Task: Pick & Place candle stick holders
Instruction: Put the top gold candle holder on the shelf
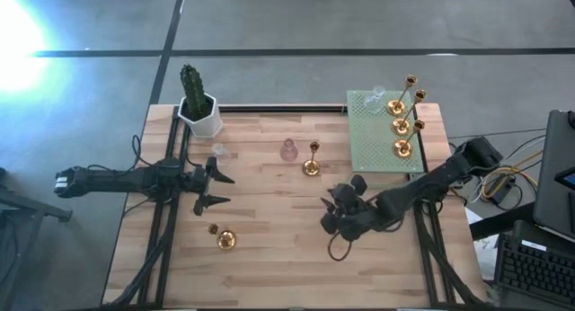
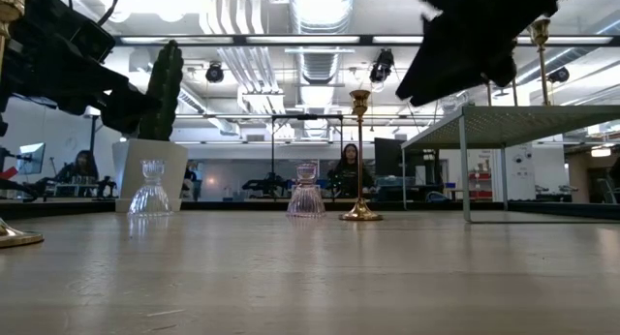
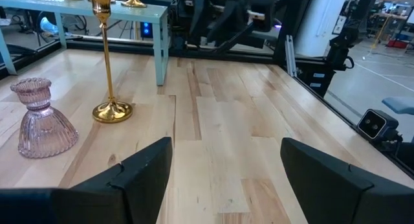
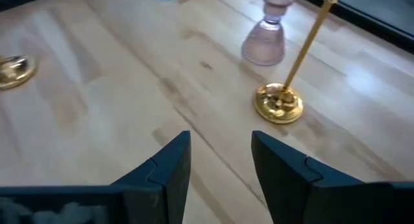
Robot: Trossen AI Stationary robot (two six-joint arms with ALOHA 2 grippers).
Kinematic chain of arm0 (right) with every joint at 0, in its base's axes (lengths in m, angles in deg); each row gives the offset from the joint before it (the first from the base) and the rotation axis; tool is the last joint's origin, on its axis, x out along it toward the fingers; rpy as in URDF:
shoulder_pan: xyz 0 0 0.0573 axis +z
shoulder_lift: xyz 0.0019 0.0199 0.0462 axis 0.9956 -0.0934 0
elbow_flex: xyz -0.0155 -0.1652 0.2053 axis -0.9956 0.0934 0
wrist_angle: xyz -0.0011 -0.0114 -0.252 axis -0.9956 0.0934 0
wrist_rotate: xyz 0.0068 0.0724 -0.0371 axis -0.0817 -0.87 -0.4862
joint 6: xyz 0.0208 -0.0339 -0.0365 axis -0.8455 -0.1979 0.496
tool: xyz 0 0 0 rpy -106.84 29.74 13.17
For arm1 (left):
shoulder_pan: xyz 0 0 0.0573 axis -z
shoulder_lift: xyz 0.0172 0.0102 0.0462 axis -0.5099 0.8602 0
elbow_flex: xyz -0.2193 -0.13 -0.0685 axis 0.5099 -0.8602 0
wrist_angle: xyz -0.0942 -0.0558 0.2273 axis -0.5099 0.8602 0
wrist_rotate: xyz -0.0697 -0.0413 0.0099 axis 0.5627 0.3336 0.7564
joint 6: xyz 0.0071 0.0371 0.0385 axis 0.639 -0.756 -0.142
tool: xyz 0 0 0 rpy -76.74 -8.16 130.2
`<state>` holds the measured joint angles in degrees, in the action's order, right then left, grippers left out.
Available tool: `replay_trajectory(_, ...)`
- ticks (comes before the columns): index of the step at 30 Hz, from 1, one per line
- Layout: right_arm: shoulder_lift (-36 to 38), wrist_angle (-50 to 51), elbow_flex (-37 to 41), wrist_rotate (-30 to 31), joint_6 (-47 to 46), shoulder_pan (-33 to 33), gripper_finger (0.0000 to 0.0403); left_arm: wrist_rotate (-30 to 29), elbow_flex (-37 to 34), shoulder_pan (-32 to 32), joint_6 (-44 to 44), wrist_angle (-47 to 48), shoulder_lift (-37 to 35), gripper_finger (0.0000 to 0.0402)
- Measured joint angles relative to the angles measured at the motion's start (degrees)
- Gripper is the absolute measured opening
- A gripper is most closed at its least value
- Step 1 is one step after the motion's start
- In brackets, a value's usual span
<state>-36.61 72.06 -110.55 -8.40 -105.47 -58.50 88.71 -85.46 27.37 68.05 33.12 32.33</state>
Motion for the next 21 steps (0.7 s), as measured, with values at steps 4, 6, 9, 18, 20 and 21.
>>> replay_trajectory(4, -3.6, -0.3, -1.8, 3.3, -2.6, -1.5, 0.0155, 0.0, 0.0, 0.0, 0.0, 0.0, 0.0, 0.0294)
replay_trajectory(6, -5.2, -0.3, -3.0, 5.7, -3.3, -2.1, 0.0155, 0.0, 0.0, 0.0, 0.0, 0.0, 0.0, 0.0294)
replay_trajectory(9, -7.9, -0.3, -5.4, 10.6, -7.0, -3.2, 0.0153, 0.0, 0.0, 0.0, 0.0, 0.0, 0.0, 0.0294)
replay_trajectory(18, -14.7, 0.6, -10.8, 14.9, -9.8, -8.4, 0.0142, 0.0, 0.0, 0.0, 0.0, 0.1, 0.0, 0.0294)
replay_trajectory(20, -16.0, 0.5, -11.0, 14.9, -12.3, -9.6, 0.0139, 0.0, 0.0, 0.0, 0.0, 0.2, 0.0, 0.0294)
replay_trajectory(21, -16.6, 0.6, -10.9, 15.1, -13.5, -10.2, 0.0138, 0.0, 0.0, 0.0, 0.0, 0.2, 0.0, 0.0294)
